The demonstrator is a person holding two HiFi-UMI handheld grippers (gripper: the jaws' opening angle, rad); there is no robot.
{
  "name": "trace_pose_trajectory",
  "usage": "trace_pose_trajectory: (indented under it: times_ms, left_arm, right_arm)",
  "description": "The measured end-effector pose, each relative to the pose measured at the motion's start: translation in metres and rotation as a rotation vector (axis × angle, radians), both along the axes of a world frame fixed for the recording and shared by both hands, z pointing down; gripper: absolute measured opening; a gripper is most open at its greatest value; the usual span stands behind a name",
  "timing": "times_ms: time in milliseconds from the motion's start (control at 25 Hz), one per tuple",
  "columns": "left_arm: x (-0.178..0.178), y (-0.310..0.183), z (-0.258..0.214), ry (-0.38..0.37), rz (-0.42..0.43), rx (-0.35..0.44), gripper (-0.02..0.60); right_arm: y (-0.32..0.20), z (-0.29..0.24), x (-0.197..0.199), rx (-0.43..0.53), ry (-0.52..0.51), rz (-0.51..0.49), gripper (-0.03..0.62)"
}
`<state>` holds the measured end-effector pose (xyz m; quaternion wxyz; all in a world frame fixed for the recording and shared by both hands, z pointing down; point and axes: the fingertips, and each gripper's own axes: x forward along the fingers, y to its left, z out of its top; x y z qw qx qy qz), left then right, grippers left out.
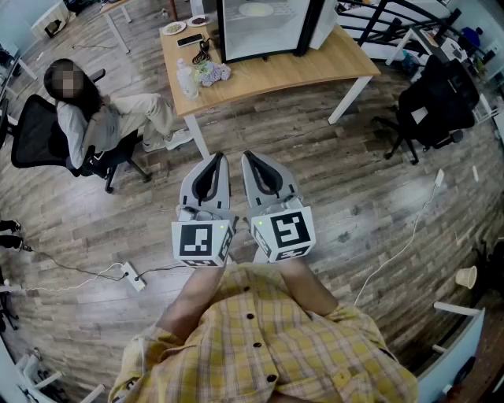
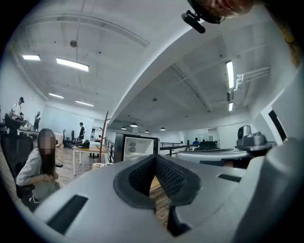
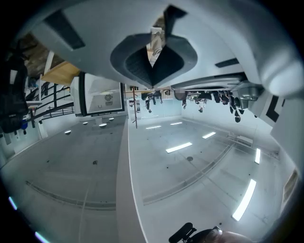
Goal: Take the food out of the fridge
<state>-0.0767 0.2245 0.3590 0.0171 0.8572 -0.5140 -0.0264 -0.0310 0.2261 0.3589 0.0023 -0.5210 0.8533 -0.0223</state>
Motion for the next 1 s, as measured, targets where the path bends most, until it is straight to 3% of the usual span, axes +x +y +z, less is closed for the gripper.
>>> trace_pose_trajectory:
  times_ms: [240,480,680,1000]
  left_arm:
    - [0.002,-0.006,0.005,-0.001,0.004,-0.009,0.008]
    - [0.03,-0.005,0.015,-0.001,0.041,-0.033,0.008]
    - [0.055,-0.003,0.016,0.004,0.042,-0.03,0.008]
    - [0.082,0.0,0.024,-0.05,0.006,-0.02,0.008]
  right_arm:
    - [-0.005,0.005,0.007,-0.02,-0.035,-0.003,0.008]
    - [-0.009,0.032,0.039,-0.11,0.016,0.026,0.008]
    - [-0.006,0.026,0.067,-0.078,0.012,0.041,0.008]
    - [-0.008,0.022,0.087,-0.018,-0.009,0.007,0.008]
